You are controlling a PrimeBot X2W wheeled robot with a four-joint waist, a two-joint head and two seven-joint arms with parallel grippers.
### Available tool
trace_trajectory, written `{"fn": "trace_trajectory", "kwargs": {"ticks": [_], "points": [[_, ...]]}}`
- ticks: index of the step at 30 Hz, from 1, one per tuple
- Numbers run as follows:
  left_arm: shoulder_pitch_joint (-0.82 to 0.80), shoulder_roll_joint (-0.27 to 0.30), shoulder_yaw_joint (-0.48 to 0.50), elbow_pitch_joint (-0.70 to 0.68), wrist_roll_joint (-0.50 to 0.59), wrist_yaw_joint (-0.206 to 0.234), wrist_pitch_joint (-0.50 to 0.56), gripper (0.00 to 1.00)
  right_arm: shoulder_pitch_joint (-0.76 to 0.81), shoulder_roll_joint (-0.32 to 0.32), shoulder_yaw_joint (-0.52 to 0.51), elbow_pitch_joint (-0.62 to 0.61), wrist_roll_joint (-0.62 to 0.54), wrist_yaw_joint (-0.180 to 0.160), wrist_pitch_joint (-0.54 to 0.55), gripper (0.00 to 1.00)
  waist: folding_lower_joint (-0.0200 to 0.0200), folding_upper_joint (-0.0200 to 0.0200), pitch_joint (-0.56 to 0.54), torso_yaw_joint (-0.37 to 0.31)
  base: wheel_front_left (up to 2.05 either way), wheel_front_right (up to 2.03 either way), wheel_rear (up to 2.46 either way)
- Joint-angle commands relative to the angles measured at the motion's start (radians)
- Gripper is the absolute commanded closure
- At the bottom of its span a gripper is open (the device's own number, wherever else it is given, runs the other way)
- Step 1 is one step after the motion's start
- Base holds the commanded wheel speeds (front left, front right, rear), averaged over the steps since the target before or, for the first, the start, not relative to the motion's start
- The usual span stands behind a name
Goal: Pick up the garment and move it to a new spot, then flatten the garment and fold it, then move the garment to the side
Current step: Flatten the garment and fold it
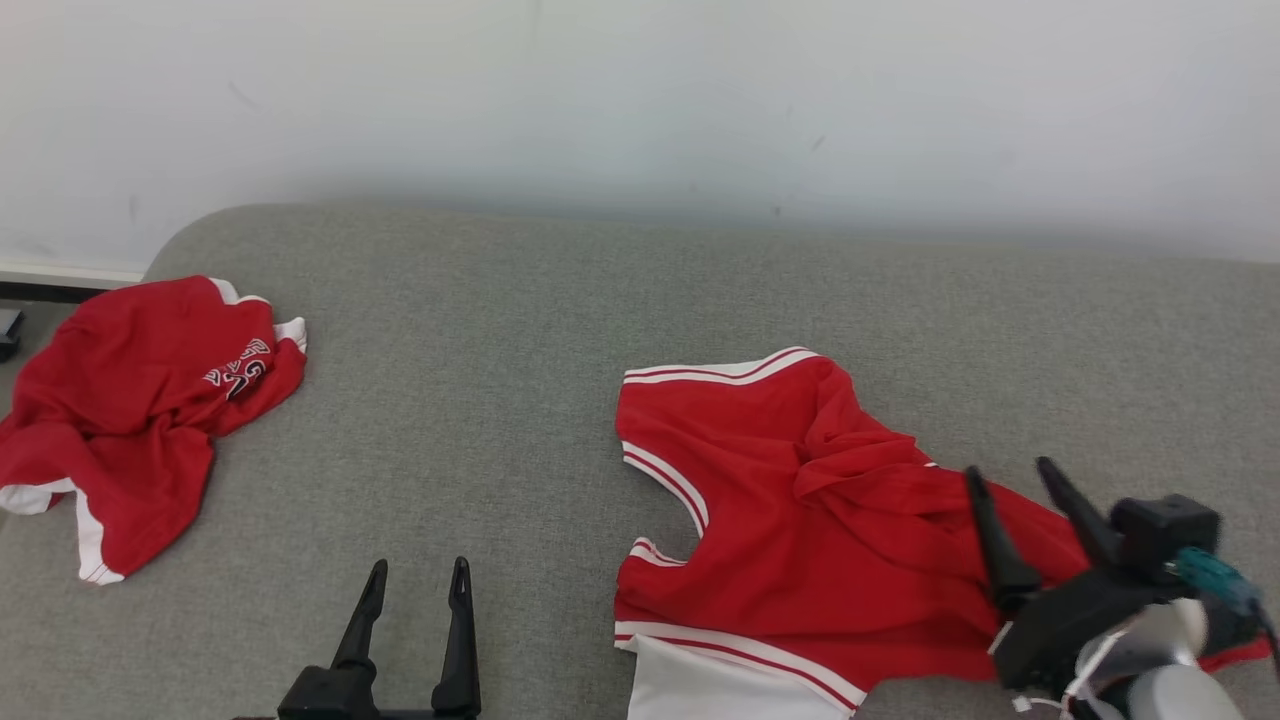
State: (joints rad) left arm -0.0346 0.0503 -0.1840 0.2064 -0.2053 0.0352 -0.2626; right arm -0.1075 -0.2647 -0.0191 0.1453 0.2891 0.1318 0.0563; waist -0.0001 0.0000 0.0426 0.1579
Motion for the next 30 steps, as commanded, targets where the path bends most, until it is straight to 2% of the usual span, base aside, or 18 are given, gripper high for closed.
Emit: {"fn": "trace_trajectory", "kwargs": {"ticks": [1, 7, 16, 17, 18, 19, 20, 26, 30], "points": [[-0.006, 0.000, -0.001, 0.001, 0.001, -0.001, -0.003, 0.00, -0.017, -0.001, 0.039, 0.013, -0.006, -0.002, 0.006, 0.00, 0.0001, 0.0000, 0.004, 0.023, 0.00, 0.00, 0.00], [-0.017, 0.000, -0.014, 0.005, -0.007, -0.004, -0.003, 0.00, -0.113, -0.033, 0.253, 0.130, 0.001, -0.002, 0.003, 0.00, 0.0001, 0.0000, 0.018, 0.077, 0.00, 0.00, 0.00], [-0.019, 0.000, -0.022, 0.002, -0.017, 0.006, -0.003, 0.00, -0.245, -0.090, 0.387, 0.333, -0.037, -0.002, -0.039, 0.00, 0.0001, 0.0000, 0.040, 0.124, 0.00, 0.00, 0.00], [-0.019, 0.000, -0.023, 0.002, -0.018, 0.007, -0.003, 0.00, -0.256, -0.094, 0.393, 0.354, -0.046, -0.002, -0.041, 0.13, 0.0001, 0.0000, 0.041, 0.126, 0.00, 0.00, 0.00], [-0.020, 0.000, -0.023, 0.002, -0.019, 0.007, -0.003, 0.00, -0.265, -0.095, 0.398, 0.371, -0.048, -0.002, -0.046, 0.62, 0.0001, 0.0000, 0.042, 0.128, 0.00, 0.00, 0.00], [-0.020, 0.000, -0.022, 0.002, -0.019, 0.008, -0.003, 0.00, -0.272, -0.094, 0.398, 0.386, -0.045, -0.002, -0.053, 0.93, 0.0001, 0.0000, 0.042, 0.129, 0.00, 0.00, 0.00], [-0.019, 0.000, -0.022, 0.001, -0.020, 0.009, -0.003, 0.00, -0.276, -0.095, 0.399, 0.398, -0.042, -0.002, -0.060, 1.00, 0.0001, 0.0000, 0.042, 0.130, 0.00, 0.00, 0.00], [-0.006, 0.000, -0.012, -0.001, -0.021, 0.014, -0.003, 0.00, -0.293, -0.111, 0.398, 0.418, -0.018, -0.002, -0.108, 1.00, 0.0001, 0.0000, 0.037, 0.108, 0.00, 0.00, 0.00], [-0.014, 0.000, -0.011, -0.002, -0.022, 0.014, -0.003, 0.00, -0.331, -0.155, 0.328, 0.397, 0.015, -0.002, -0.130, 1.00, 0.0001, 0.0000, 0.037, 0.092, 0.00, 0.00, 0.00]]}}
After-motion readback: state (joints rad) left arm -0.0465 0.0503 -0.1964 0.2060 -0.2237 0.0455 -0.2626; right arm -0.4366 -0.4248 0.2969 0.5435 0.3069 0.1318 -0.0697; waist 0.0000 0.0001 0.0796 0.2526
